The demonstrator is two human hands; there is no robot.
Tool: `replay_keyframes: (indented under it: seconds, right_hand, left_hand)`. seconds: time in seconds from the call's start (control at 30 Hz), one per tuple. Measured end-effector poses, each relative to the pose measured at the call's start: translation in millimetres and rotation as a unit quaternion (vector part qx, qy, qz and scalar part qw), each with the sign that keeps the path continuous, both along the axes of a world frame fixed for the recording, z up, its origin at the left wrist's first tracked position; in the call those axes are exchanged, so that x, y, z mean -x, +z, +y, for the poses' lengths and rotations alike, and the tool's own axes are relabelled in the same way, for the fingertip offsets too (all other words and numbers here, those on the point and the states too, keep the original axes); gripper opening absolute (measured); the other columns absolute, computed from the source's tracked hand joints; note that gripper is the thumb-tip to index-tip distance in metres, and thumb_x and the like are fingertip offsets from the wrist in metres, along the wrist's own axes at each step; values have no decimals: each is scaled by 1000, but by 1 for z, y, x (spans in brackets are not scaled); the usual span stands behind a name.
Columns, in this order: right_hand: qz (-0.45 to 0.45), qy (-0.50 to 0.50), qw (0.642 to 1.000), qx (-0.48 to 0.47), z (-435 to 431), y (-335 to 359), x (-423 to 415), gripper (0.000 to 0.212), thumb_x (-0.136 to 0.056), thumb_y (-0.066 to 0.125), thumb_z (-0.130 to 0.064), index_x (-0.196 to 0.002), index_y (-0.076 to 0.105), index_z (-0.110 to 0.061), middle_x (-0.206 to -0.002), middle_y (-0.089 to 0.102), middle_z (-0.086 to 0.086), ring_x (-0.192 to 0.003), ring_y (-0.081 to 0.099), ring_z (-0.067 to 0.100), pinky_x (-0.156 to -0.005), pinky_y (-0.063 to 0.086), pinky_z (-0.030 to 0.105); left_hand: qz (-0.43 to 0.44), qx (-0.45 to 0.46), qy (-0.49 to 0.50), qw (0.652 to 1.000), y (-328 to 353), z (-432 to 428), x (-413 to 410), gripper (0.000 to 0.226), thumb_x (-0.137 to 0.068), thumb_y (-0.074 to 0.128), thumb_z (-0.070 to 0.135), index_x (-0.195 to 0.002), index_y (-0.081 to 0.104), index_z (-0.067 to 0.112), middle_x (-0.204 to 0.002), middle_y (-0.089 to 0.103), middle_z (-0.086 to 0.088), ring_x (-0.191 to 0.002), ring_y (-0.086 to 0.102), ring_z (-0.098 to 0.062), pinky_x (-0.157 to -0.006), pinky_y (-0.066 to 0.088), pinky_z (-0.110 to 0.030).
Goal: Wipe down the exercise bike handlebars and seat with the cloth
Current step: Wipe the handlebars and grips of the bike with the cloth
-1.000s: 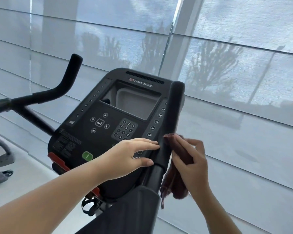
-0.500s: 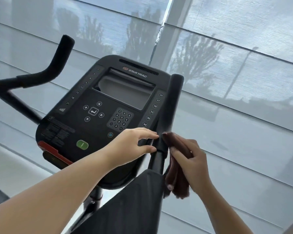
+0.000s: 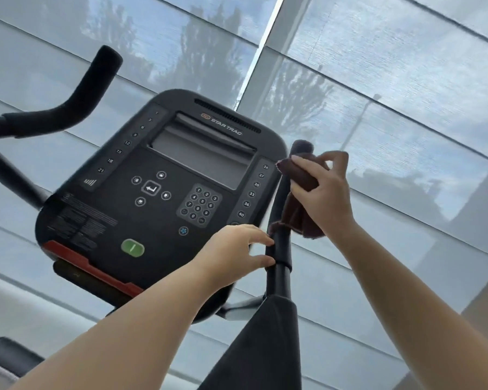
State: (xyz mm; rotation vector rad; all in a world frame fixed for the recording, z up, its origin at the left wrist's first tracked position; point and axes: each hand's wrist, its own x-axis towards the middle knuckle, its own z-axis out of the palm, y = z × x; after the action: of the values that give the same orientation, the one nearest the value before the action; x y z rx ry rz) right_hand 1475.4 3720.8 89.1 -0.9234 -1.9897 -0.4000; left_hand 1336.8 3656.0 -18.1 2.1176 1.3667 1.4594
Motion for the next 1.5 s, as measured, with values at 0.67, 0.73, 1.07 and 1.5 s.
replay_keyframes:
  seconds: [0.67, 0.73, 1.07, 1.5]
  right_hand:
    - [24, 55, 988, 145, -6, -21, -26, 47, -77, 69, -8, -106, 60, -44, -99, 43, 0, -90, 48, -14, -85, 29, -5]
    - [13, 66, 971, 230, -23, -42, -39, 52, -77, 68, -5, -95, 60, -53, -97, 51, 0, -90, 54, -3, -83, 34, -2]
    - [85, 145, 940, 298, -70, -78, -57, 47, -77, 68, -3, -95, 65, -47, -95, 53, 3, -85, 56, -3, -83, 40, 5]
    - [104, 279, 887, 352, -104, -100, -83, 42, -76, 70, -6, -93, 68, -45, -97, 56, 2, -81, 58, -6, -73, 39, 1]
  left_hand:
    - [-76, 23, -33, 996, -3, 5, 1, 29, -72, 75, 21, -101, 70, 20, -112, 64, 11, -101, 56, -7, -90, 38, -19]
    - [-82, 20, -37, 996, -1, 4, 2, 29, -71, 76, 20, -99, 71, 18, -110, 65, 8, -100, 57, -8, -89, 38, -19]
    - [-13, 9, 4, 1000, 6, -7, -1, 28, -73, 75, 19, -100, 71, 13, -110, 67, 0, -99, 60, -11, -79, 35, -3]
    - [72, 124, 37, 989, 34, -80, -13, 23, -76, 70, 31, -97, 71, 23, -105, 67, 13, -96, 57, 9, -82, 37, -2]
